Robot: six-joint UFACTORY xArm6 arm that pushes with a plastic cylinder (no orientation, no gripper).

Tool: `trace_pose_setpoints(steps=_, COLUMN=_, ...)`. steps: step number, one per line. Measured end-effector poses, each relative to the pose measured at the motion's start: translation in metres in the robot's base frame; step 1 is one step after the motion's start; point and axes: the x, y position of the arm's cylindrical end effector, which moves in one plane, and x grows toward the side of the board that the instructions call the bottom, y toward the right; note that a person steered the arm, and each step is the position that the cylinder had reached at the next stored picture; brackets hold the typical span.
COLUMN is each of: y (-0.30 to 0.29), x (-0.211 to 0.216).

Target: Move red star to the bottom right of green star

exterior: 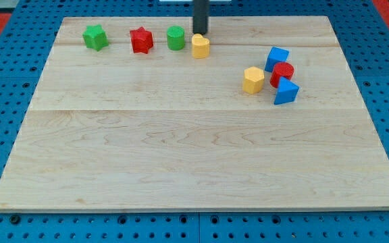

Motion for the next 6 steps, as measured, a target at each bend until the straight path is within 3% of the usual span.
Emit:
trace_pose_setpoints(steps=3, y=-0.12, x=0.027)
trace_pose_setpoints(steps=4, y=-0.131, x=0.048)
trace_pose_setpoints(steps=5, y=-0.077, x=0.064)
trace_pose_setpoints(steps=6, y=-0.034, x=0.045)
